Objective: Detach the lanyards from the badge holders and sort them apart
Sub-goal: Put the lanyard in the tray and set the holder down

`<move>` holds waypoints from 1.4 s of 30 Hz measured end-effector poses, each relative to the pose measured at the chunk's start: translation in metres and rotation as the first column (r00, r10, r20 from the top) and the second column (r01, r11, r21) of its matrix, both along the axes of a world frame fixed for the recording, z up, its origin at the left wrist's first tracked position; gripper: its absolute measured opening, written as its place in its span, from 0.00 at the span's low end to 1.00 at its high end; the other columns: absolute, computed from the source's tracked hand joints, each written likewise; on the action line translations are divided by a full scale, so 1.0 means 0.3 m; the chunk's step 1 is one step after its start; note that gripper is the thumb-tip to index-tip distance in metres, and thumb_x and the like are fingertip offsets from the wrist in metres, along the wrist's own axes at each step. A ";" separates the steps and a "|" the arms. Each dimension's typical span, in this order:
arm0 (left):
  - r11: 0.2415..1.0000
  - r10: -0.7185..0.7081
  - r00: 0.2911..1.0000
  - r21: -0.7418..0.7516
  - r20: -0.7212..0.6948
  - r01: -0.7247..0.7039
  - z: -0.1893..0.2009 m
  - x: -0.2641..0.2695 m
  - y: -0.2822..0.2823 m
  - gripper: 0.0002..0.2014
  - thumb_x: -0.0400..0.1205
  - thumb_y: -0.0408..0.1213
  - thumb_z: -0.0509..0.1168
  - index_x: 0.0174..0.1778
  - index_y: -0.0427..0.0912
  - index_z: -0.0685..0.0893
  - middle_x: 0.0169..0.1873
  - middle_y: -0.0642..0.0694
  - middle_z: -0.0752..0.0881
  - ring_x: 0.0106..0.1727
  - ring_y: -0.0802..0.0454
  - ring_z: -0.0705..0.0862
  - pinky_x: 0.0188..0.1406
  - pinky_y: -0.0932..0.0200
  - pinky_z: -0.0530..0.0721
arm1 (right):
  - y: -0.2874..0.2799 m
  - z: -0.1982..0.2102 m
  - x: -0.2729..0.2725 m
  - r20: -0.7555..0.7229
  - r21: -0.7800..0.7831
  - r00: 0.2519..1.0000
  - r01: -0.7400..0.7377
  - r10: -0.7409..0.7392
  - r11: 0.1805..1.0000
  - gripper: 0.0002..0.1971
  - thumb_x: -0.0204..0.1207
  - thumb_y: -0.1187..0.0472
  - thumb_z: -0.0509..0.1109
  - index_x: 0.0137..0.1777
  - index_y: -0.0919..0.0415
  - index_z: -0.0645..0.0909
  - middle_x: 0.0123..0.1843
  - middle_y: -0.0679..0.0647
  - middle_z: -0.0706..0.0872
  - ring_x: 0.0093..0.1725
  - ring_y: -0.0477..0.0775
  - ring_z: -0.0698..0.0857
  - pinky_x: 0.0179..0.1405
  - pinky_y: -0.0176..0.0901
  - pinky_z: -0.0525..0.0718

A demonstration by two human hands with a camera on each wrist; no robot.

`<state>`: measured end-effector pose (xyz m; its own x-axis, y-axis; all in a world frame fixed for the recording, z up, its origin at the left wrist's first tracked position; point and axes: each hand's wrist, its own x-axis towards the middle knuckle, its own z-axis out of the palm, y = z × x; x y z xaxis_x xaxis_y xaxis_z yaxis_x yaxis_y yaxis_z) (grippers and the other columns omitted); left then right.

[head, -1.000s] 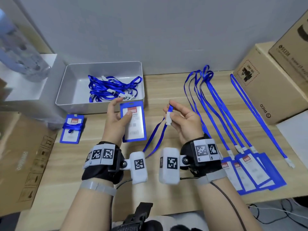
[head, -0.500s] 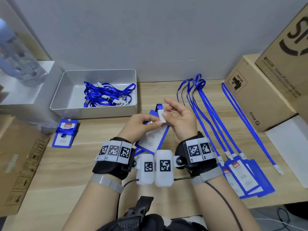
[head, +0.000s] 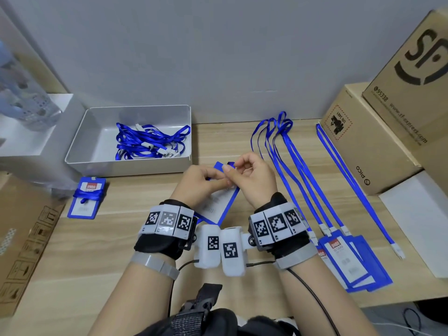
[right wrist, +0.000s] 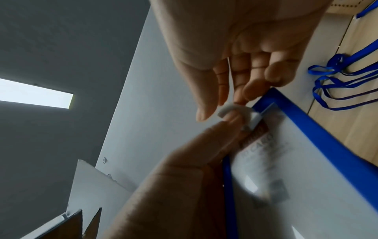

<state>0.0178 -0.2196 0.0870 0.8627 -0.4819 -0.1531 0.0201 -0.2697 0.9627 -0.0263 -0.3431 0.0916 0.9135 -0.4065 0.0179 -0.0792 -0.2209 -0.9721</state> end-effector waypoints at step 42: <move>0.996 -0.012 0.999 0.087 -0.047 0.016 -0.015 0.090 0.049 0.11 0.77 0.42 0.69 0.43 0.36 0.90 0.45 0.37 0.90 0.51 0.43 0.86 0.52 0.60 0.78 | -0.048 -0.016 0.042 -0.168 -0.322 0.971 -0.215 0.168 0.922 0.08 0.72 0.56 0.71 0.45 0.60 0.85 0.40 0.44 0.66 0.40 0.43 0.71 0.41 0.27 0.69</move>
